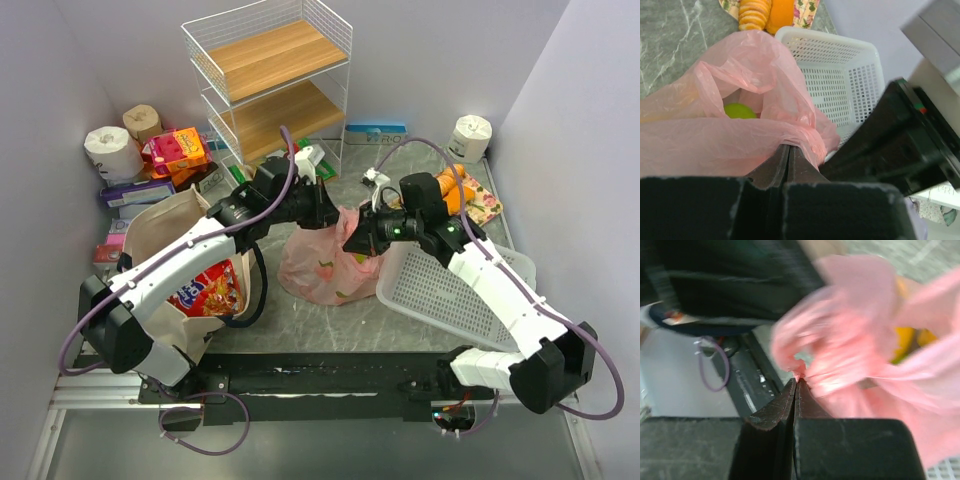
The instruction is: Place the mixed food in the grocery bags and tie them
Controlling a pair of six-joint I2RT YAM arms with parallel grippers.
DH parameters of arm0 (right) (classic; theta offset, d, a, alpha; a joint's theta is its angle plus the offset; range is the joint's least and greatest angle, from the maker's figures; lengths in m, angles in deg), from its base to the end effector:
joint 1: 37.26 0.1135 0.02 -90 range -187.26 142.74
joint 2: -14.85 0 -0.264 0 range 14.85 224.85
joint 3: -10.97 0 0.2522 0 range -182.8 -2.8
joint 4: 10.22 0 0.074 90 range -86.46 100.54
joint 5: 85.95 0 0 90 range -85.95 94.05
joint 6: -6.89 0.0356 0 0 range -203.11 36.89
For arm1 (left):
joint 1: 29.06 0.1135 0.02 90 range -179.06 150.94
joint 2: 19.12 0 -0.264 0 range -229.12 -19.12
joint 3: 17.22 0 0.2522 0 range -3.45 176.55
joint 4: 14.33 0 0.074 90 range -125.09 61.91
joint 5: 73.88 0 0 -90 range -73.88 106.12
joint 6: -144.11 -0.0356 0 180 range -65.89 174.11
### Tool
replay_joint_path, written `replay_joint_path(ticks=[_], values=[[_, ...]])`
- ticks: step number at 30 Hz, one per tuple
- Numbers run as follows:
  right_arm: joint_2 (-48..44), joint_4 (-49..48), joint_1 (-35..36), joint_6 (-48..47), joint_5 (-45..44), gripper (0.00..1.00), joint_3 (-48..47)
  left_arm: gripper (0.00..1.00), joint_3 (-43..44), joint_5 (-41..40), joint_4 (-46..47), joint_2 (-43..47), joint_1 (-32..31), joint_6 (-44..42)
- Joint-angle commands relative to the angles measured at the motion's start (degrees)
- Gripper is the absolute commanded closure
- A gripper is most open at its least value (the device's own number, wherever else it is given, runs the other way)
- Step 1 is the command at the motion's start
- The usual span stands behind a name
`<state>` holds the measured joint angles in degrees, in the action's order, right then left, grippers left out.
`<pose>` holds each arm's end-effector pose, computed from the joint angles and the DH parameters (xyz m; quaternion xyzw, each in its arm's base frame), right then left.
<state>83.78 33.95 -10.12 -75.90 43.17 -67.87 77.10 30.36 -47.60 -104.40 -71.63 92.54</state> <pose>0.2189 0.1375 0.3460 -0.2983 0.7933 0.4128 0.3335 0.2491 -0.2407 0.3717 0.0974 0.8303 -0.4290 0.3421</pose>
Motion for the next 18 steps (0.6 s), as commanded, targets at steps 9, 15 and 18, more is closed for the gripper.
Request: replay_joint_path(ticks=[9, 15, 18], values=[[2.3, -3.9, -0.1, 4.5, -19.1, 1.0, 3.7, 0.99, -0.7, 0.6, 1.4, 4.2, 0.3, 0.2], [2.7, -12.2, -0.2, 6.6, -22.4, 1.0, 7.7, 0.99, -0.6, 3.3, 1.8, 4.1, 0.4, -0.6], [3.7, -18.4, -0.2, 8.9, -21.2, 1.0, 9.3, 0.99, -1.2, 6.1, 2.9, 3.6, 0.5, -0.9]])
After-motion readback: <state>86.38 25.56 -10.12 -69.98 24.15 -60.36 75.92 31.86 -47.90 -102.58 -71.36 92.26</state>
